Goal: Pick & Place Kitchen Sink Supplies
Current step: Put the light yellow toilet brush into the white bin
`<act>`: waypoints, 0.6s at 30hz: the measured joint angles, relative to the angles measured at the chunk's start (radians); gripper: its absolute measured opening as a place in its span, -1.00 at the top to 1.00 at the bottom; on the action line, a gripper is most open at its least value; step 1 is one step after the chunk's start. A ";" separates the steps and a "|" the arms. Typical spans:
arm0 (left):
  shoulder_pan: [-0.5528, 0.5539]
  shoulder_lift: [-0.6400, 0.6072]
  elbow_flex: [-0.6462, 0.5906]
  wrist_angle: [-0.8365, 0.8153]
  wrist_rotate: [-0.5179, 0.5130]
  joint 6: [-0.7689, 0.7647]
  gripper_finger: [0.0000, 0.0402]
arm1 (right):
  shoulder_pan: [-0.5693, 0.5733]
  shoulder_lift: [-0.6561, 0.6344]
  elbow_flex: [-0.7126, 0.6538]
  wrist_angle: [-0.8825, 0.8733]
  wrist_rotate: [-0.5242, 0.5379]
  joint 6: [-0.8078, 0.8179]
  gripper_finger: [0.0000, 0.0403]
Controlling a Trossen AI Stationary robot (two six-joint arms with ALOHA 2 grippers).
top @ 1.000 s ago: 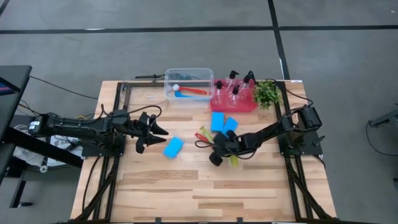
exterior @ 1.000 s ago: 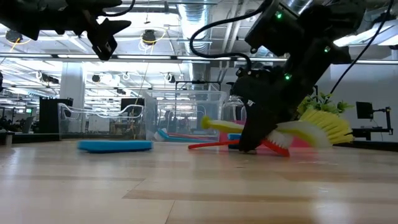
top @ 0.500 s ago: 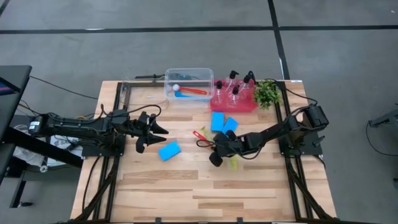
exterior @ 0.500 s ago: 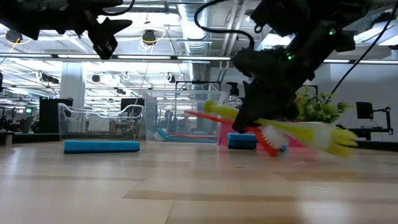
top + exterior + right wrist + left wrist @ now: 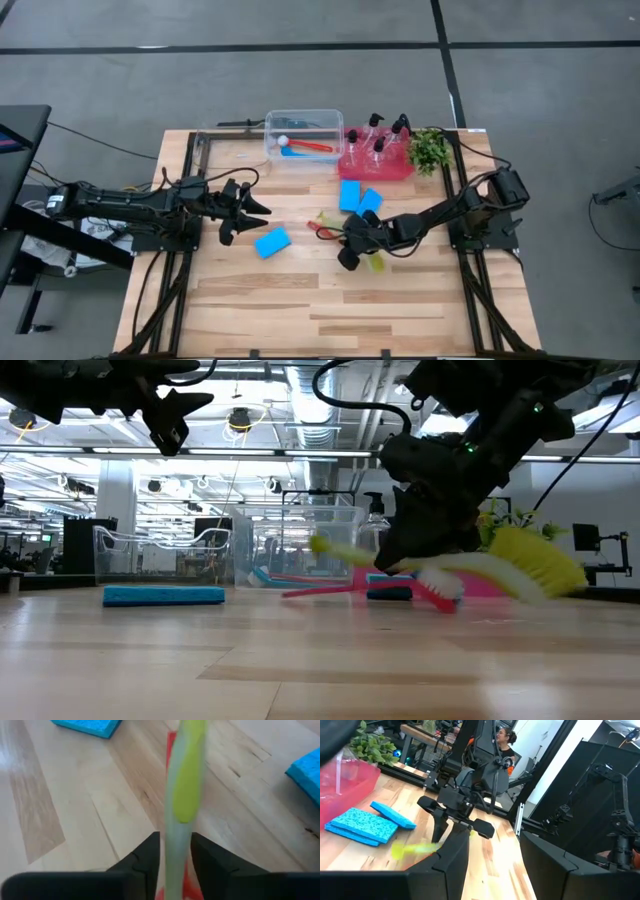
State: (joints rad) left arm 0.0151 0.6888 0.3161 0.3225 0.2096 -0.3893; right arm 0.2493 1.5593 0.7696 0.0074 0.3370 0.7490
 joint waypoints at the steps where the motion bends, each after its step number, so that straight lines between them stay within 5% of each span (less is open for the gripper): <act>1: 0.000 0.000 0.000 0.000 0.000 0.000 0.11 | 0.000 0.000 0.000 0.000 0.000 -0.010 0.46; 11: 0.000 0.000 0.000 0.000 0.000 0.000 0.11 | 0.013 0.000 0.001 -0.021 0.002 -0.042 0.02; 18: 0.000 0.000 0.000 0.000 0.000 0.000 0.11 | 0.013 0.000 0.002 -0.060 0.001 -0.014 0.10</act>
State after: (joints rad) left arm 0.0151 0.6888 0.3161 0.3226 0.2096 -0.3893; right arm 0.2619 1.5593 0.7712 -0.0525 0.3384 0.7345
